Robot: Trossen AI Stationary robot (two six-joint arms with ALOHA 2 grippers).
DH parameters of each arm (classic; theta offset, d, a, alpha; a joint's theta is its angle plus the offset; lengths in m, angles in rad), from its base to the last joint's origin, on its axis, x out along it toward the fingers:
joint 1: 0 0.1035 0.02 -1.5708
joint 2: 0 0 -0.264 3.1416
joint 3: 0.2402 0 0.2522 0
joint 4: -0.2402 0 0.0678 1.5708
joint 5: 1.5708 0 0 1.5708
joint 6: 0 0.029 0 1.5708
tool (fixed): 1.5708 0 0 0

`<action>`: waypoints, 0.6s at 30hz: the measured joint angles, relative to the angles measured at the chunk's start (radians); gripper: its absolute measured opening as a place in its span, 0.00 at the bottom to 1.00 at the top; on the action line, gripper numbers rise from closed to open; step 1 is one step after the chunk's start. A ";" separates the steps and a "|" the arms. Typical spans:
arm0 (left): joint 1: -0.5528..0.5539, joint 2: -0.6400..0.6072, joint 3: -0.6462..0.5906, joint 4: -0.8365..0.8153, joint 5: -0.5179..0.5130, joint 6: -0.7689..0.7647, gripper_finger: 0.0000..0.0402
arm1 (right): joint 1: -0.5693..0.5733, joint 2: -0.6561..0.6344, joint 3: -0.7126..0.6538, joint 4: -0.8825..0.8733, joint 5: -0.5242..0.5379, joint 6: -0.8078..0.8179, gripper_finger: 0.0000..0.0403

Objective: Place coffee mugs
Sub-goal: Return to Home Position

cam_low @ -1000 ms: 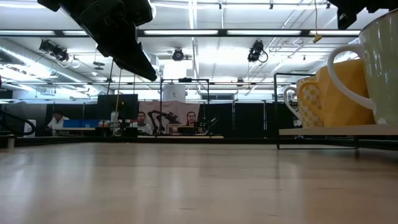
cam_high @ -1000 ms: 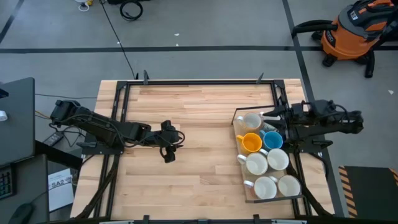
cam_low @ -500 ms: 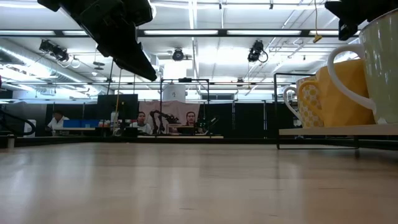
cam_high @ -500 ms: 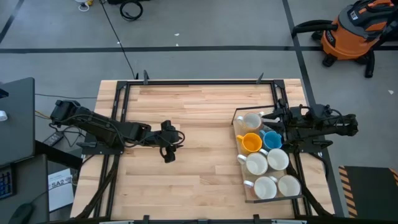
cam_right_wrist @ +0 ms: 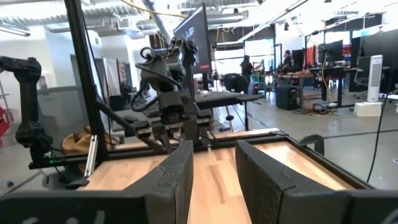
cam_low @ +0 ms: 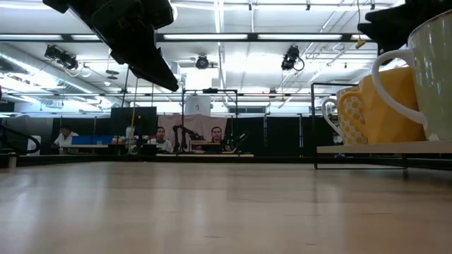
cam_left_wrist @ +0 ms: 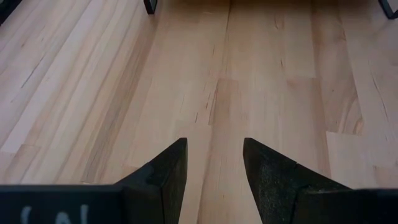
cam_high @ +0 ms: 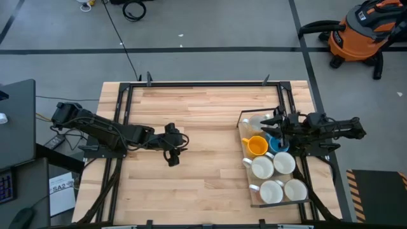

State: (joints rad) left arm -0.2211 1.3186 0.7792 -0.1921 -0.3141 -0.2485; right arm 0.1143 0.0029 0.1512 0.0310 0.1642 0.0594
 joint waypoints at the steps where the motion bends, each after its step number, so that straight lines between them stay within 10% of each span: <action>1: 0.000 0.000 0.000 0.000 0.000 0.000 0.40 | 0.000 0.000 -0.015 0.015 0.000 0.000 0.31; 18: 0.000 0.000 0.000 0.000 0.000 0.000 0.40 | 0.000 0.001 -0.141 0.111 -0.001 0.000 0.31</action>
State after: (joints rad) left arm -0.2209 1.3186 0.7792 -0.1925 -0.3141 -0.2484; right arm 0.1143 0.0036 0.0106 0.1421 0.1631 0.0589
